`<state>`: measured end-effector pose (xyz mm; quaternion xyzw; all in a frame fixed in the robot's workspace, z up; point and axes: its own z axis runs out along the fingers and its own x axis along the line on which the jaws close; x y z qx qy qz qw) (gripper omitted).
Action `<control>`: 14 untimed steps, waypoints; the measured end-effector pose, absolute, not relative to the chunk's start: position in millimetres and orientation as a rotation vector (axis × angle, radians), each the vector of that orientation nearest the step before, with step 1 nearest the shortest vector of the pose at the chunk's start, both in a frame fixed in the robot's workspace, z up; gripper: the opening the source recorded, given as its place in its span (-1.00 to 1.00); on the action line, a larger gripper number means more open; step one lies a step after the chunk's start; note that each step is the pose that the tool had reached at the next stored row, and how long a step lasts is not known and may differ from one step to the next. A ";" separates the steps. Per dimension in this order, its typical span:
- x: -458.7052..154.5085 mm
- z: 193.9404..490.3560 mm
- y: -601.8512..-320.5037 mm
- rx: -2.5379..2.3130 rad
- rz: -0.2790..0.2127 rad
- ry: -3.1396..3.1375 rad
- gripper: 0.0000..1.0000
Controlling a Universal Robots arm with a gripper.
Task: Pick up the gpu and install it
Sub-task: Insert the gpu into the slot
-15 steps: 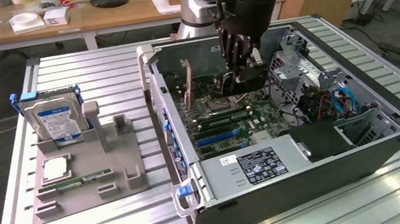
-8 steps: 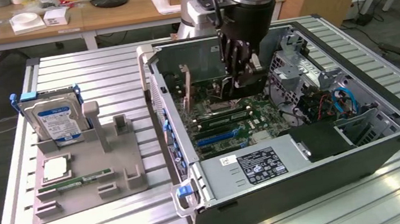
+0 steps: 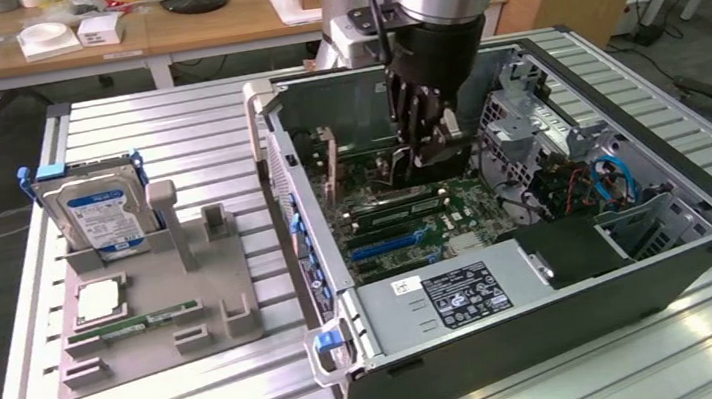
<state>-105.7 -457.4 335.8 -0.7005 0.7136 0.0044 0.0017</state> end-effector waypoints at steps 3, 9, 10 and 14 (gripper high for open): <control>-106.8 330.5 -457.7 -2.198 0.014 2.239 -0.46; -108.8 321.0 -458.3 -2.199 0.014 2.239 -0.46; -109.1 320.0 -458.5 -2.199 0.014 2.239 -0.46; -109.6 319.0 -461.5 -2.199 0.014 2.239 -0.46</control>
